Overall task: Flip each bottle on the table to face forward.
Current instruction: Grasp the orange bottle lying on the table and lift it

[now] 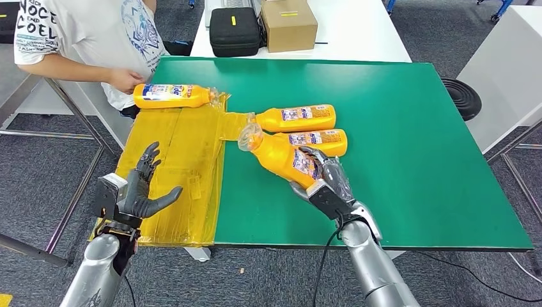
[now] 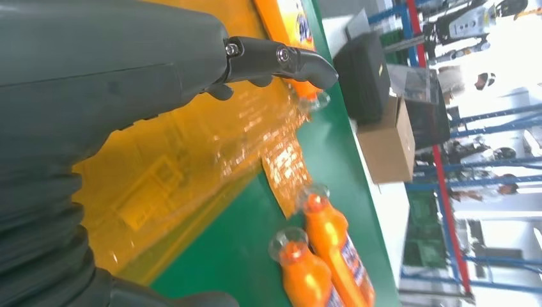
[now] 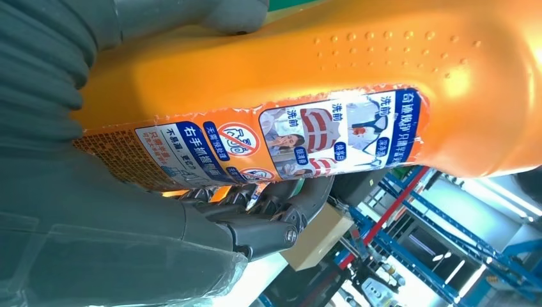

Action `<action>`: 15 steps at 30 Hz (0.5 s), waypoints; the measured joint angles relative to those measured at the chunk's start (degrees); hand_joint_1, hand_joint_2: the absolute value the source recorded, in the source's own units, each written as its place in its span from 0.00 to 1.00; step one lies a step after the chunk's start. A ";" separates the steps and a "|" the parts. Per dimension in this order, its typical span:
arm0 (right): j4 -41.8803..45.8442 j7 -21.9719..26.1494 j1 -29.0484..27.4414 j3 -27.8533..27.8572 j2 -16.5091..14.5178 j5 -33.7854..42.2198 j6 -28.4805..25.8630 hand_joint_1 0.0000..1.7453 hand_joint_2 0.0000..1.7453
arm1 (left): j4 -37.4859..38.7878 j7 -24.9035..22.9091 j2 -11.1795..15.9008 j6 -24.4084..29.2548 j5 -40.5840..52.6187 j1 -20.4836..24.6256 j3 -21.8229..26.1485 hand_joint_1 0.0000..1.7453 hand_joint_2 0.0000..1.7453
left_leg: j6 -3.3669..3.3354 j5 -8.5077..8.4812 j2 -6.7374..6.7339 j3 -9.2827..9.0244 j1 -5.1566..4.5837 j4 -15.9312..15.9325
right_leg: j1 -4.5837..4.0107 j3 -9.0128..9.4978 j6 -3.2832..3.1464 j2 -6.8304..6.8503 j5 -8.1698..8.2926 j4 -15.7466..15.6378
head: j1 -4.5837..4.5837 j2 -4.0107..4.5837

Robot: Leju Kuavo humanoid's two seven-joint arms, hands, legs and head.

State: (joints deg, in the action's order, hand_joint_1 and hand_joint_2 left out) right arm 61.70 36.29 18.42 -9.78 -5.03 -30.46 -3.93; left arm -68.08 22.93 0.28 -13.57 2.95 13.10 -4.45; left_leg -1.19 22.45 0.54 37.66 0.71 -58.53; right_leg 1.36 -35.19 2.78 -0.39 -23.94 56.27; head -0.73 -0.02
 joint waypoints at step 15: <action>-12.53 3.55 2.27 -3.18 -7.83 1.62 -3.80 1.00 1.00 | 2.79 -5.24 -3.68 -15.10 -13.31 1.17 -11.10 0.00 1.00 | 0.00 0.00 0.00 0.04 0.00 0.00 | 0.00 -0.02 0.00 0.00 0.00 0.01 | -0.01 0.00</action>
State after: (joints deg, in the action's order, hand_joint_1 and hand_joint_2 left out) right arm 49.18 39.84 20.69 -12.95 -12.85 -28.83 -7.74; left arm -65.29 17.69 -3.39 -28.68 -10.37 14.27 -15.55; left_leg -1.18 22.45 0.54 37.70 0.72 -58.53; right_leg 1.35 -35.21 2.78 -0.39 -23.94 56.28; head -0.74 -0.02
